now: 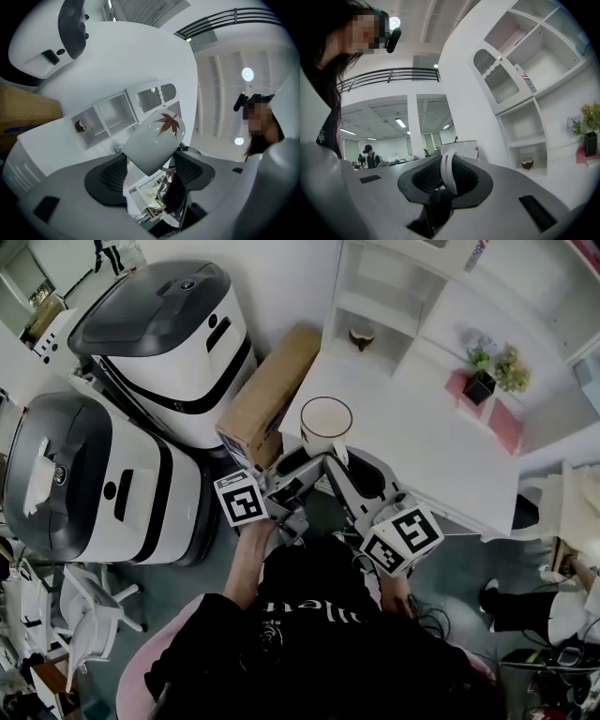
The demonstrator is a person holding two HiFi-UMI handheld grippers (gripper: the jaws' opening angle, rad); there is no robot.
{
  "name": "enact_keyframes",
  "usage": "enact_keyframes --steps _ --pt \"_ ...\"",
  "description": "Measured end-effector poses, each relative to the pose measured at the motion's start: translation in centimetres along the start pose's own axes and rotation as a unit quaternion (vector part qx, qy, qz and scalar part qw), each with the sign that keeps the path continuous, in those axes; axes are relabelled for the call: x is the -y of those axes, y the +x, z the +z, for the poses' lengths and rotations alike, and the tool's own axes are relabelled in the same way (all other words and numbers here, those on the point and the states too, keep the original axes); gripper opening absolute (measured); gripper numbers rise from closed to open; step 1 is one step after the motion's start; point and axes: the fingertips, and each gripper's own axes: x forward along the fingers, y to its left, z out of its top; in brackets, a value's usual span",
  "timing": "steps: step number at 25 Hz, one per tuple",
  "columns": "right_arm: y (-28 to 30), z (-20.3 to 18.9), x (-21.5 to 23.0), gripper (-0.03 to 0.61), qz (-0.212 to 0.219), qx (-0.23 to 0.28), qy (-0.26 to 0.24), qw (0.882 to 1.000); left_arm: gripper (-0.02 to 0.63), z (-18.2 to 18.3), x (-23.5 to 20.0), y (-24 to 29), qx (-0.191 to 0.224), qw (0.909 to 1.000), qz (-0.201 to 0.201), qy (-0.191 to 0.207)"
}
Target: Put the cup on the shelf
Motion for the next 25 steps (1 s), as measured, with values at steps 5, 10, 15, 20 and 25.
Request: enact_keyframes --steps 5,10,15,20,25 --pt "0.4 -0.4 1.6 0.089 -0.013 -0.008 0.013 1.000 0.318 -0.4 -0.8 1.2 -0.002 0.9994 -0.008 -0.033" --pt "2.2 -0.6 3.4 0.089 -0.010 -0.009 0.022 1.000 0.318 0.8 -3.3 1.9 -0.010 0.9996 0.015 -0.023" --pt "4.1 -0.2 5.9 0.089 -0.008 -0.006 0.038 0.999 0.318 2.4 -5.2 3.7 -0.020 0.9994 0.022 -0.020" --pt "5.6 1.1 9.8 0.089 -0.017 0.002 0.045 0.999 0.316 3.5 -7.2 7.4 -0.041 0.9989 0.025 -0.002" --pt "6.5 2.7 14.8 0.089 -0.031 0.026 0.091 0.995 0.316 4.5 -9.1 11.5 -0.058 0.9981 0.019 0.008"
